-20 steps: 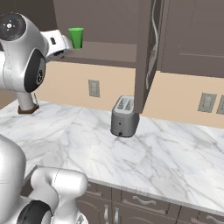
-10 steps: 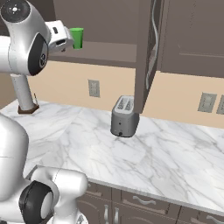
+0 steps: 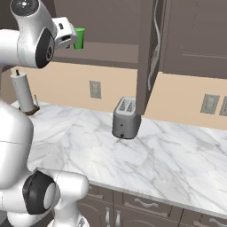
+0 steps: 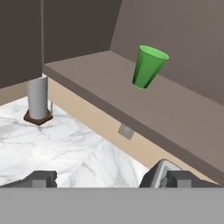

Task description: Open the cabinet directly in front. Then move the liquor and the cup to the dining counter with the candle on it.

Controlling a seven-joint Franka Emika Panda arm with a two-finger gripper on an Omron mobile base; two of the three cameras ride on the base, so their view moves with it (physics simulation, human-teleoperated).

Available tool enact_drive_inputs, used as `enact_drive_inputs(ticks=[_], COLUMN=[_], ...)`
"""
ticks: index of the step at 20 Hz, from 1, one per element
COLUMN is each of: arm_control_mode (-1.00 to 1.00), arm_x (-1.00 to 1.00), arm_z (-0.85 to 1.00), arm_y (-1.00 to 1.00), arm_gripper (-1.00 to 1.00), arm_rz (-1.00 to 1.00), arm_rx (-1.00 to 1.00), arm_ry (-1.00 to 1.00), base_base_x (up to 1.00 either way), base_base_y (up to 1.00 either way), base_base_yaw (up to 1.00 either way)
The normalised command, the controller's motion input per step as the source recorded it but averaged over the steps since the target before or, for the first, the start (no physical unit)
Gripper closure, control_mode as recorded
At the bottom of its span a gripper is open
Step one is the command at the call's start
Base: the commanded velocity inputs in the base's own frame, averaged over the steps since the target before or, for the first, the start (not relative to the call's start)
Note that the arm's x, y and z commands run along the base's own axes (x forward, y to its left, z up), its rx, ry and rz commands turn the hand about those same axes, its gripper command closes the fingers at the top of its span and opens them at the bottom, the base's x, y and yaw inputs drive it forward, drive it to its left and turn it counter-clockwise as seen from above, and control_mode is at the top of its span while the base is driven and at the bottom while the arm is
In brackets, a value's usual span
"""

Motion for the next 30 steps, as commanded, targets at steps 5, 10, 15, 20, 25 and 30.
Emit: enact_drive_inputs(ticks=[5,10,15,20,25,30], arm_control_mode=[-1.0,-1.0,-1.0,-1.0,-1.0,-1.0], arm_x=[0.28,0.31,0.32,0.25,0.13,0.16], arm_z=[0.0,0.0,0.01,0.05,0.04,0.02], arm_y=[0.11,0.11,0.13,0.1,0.03,0.02], arm_gripper=[-1.0,-1.0,-1.0,-1.0,-1.0,-1.0], arm_rz=[0.0,0.0,0.0,0.0,0.0,0.0], arm_rx=[0.0,0.0,0.0,0.0,0.0,0.0], arm_ry=[0.0,0.0,0.0,0.0,-0.04,-0.07], base_base_x=[0.0,0.0,0.0,0.0,0.0,0.0], base_base_y=[0.0,0.0,0.0,0.0,0.0,0.0], base_base_yaw=[0.0,0.0,0.0,0.0,0.0,0.0])
